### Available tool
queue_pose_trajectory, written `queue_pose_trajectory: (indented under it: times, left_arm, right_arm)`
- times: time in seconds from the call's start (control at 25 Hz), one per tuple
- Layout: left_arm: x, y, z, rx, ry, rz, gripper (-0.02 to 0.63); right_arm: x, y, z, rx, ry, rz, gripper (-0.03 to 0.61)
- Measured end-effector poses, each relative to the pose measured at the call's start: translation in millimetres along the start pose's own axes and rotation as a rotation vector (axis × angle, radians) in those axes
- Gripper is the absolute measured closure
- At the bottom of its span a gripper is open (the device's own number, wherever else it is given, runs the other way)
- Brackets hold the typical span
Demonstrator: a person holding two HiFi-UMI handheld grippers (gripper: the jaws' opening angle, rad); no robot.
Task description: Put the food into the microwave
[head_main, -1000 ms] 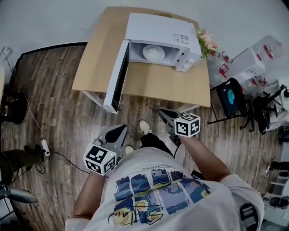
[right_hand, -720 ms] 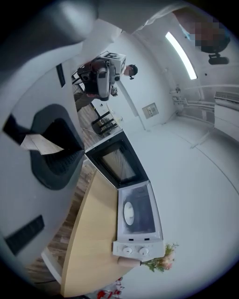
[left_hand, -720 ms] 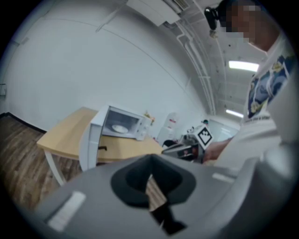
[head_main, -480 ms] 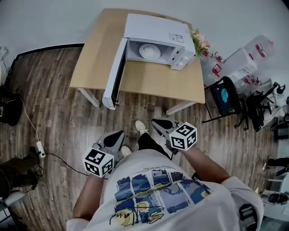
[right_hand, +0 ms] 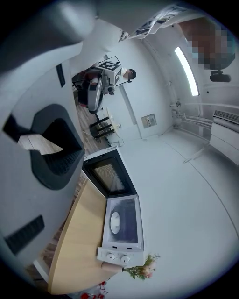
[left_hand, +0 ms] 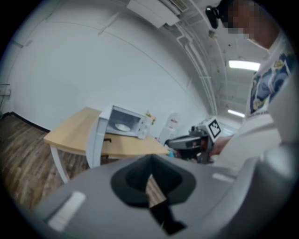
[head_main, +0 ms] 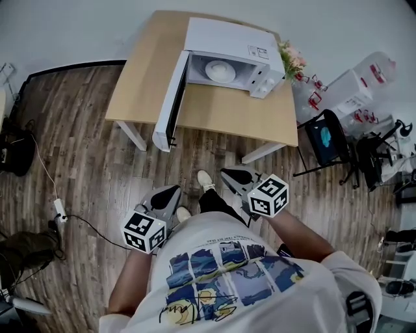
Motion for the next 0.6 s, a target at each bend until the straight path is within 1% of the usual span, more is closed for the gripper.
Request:
queue_pose_trajectory:
  times: [0.2,0.4,0.6]
  left_arm:
    - [-4,8,5,0.001,-0.002,0.011,0.606]
    - [-7,18,3,0.003,0.015,0.027,0.606]
    - [-18,28,-3,0.022,0.03,0.034,0.606]
  right_arm:
    - [7,4,7,0.005,0.002,0.012,0.574]
    - [13,9,16,0.026,0.013,0.035,0.574]
    - [15,14,30,0.038,0.014,0.044,0.574]
Point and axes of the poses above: the fingertips, and each gripper's own axes: z backward along the fingers, x to its left, y out of its underside, the point moved 4 cm from there along z, backward along the fingers, and after that the axes turned 8 degrees about -x, right-handed, at the moved point
